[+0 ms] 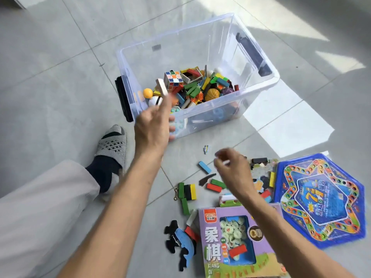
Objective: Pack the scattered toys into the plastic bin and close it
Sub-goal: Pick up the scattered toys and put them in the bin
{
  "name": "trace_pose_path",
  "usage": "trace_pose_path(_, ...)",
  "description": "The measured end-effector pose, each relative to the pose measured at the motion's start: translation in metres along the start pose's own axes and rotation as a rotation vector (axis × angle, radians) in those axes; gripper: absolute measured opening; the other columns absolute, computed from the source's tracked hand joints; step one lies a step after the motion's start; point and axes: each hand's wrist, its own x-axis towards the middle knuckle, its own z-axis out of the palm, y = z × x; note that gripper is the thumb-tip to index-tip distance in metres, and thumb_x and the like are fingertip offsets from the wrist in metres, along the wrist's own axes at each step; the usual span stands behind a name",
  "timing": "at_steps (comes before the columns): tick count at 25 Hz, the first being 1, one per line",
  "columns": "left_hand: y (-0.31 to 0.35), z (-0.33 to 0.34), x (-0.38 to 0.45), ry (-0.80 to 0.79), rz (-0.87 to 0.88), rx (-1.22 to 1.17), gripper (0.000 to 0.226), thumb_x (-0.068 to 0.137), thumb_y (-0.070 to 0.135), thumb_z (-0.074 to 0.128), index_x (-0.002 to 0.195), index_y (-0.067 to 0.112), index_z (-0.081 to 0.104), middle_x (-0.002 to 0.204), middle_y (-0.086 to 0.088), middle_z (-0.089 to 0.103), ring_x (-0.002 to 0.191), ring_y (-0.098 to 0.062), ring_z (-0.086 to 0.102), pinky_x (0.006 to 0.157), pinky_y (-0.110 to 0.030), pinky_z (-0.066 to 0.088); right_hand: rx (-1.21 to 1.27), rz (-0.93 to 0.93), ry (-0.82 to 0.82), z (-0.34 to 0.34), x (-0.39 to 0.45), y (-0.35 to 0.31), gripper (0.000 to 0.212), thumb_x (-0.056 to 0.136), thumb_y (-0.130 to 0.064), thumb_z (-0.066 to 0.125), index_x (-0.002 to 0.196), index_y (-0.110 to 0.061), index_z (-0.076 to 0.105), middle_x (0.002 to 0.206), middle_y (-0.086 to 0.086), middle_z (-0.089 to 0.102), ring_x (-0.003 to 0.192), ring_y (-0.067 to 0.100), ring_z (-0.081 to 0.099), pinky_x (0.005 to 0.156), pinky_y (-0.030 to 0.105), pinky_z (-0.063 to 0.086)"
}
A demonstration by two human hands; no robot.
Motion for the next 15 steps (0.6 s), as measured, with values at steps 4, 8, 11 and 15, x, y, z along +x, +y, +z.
trace_pose_path(4, -0.142, 0.013, -0.041, -0.121, -0.197, 0.616, 0.024, 0.079, 0.044, 0.062, 0.095, 0.026, 0.064, 0.095, 0.006, 0.072, 0.093, -0.022, 0.067, 0.084, -0.035, 0.053, -0.705, -0.144, -0.226, 0.047, -0.025, 0.087, 0.027, 0.082, -0.028, 0.063, 0.107, -0.021, 0.056, 0.105, 0.002, 0.058, 0.096, 0.029, 0.057, 0.059, 0.039, 0.050)
trace_pose_path(8, -0.221, 0.025, -0.057, -0.186, -0.083, 0.965, 0.046, 0.084, 0.048, 0.060, 0.123, 0.027, 0.046, 0.116, 0.000, 0.052, 0.109, -0.023, 0.053, 0.082, -0.036, 0.048, -0.780, -0.309, -0.177, 0.065, -0.021, 0.102, 0.025, 0.074, -0.015, 0.070, 0.095, -0.019, 0.057, 0.088, 0.001, 0.057, 0.075, 0.029, 0.057, 0.039, 0.032, 0.030)
trace_pose_path(11, -0.233, 0.043, -0.047, -0.166, 0.144, 1.136, 0.055, 0.082, 0.048, 0.063, 0.129, 0.026, 0.044, 0.117, -0.003, 0.051, 0.108, -0.024, 0.051, 0.082, -0.036, 0.046, -0.553, -0.215, -0.214, 0.056, -0.016, 0.099, 0.028, 0.079, -0.025, 0.063, 0.106, -0.022, 0.057, 0.092, 0.001, 0.058, 0.080, 0.025, 0.058, 0.052, 0.034, 0.041)
trace_pose_path(15, -0.229, 0.062, -0.036, -0.211, 0.113, 1.116, 0.061, 0.078, 0.038, 0.070, 0.129, 0.024, 0.040, 0.123, -0.006, 0.045, 0.113, -0.025, 0.044, 0.085, -0.035, 0.047, 0.094, 0.202, -0.173, 0.031, -0.026, 0.091, 0.031, 0.074, -0.020, 0.069, 0.103, -0.028, 0.060, 0.087, -0.001, 0.065, 0.077, 0.019, 0.064, 0.061, 0.036, 0.057)
